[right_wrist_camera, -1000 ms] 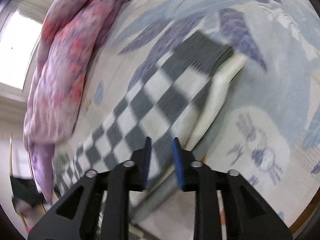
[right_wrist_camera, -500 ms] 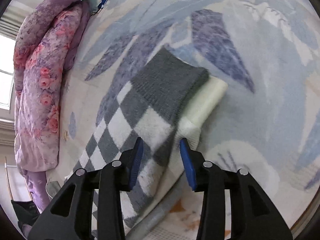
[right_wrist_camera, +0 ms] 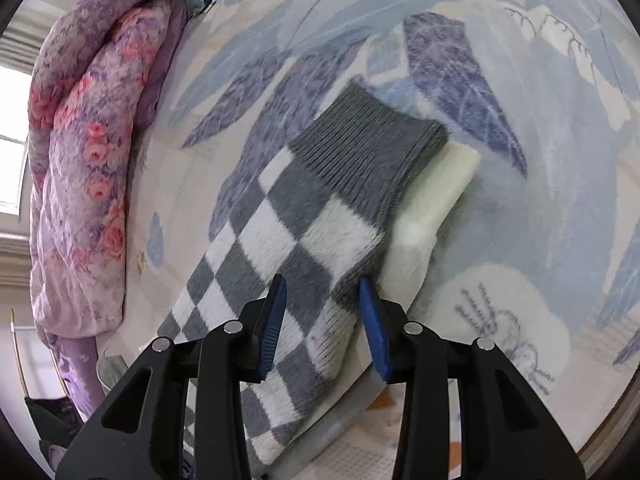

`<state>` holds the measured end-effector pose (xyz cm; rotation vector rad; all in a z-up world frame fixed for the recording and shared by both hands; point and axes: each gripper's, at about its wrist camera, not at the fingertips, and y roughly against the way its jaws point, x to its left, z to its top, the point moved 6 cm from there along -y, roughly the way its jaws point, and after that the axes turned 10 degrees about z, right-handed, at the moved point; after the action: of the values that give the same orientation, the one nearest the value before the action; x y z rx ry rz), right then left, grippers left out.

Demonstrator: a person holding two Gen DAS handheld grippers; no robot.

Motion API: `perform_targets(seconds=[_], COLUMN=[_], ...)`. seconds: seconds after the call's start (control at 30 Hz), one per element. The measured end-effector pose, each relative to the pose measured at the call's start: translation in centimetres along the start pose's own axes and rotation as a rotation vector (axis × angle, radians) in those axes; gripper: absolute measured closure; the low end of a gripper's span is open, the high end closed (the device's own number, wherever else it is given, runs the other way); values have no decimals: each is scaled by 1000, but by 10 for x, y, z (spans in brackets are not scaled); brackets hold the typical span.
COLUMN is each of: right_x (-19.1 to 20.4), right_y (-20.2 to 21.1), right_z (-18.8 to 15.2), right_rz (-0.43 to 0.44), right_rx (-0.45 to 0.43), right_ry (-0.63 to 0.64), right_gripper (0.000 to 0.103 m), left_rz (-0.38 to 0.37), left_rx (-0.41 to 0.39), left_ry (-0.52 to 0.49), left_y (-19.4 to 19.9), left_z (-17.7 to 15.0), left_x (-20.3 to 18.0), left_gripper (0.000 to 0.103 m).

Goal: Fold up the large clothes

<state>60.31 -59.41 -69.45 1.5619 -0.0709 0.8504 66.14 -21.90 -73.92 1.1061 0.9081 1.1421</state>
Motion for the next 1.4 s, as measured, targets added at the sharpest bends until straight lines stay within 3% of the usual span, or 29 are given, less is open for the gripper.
perform_targets(seconds=[0.1,0.17,0.2,0.27,0.33,0.5,0.67,0.73,0.77,0.87,1.07,1.2,1.33,1.4], right_x=[0,-17,-26,-32,-24,26,118,164,179,236,323,347,341,326], right_y=[-11,-15,-21,-25,-16,26,66,75,77,78,47,4,-53,-91], right_z=[3,1,1,1,2,-12,-56,-89,-102,-163,-321,-432,-518,-560], right_rz=[-28,-57,-30,36,68,89,165,209,227,278,384,418,345,250], right_rx=[9,15,19,4,-37,-167,-254,-253,-249,-223,-76,46,176,284], right_ry=[35,-11,-54,-89,-35,177,431,539,576,717,886,957,1046,1126], right_gripper=[67,69,70,88,92,93,93,93,93,93,93,93,91,82], left_rz=[-8,-12,-12,-20,-30,-98,-225,-257,-258,-246,-77,15,74,79], left_rx=[0,0,0,1,2,26,-21,-54,-71,-105,-156,-173,-157,-144], left_ry=[5,5,5,6,2,26,119,161,190,295,409,508,563,589], left_y=[0,1,2,3,4,6,41,61,71,97,137,160,165,165], left_z=[0,-1,-2,-2,-2,0,2,-1,-4,-15,-50,-81,-118,-134], left_x=[-2,1,1,3,5,13,38,58,73,130,259,349,411,431], left_gripper=[75,75,75,75,75,73,72,52,48,48,48,48,48,48])
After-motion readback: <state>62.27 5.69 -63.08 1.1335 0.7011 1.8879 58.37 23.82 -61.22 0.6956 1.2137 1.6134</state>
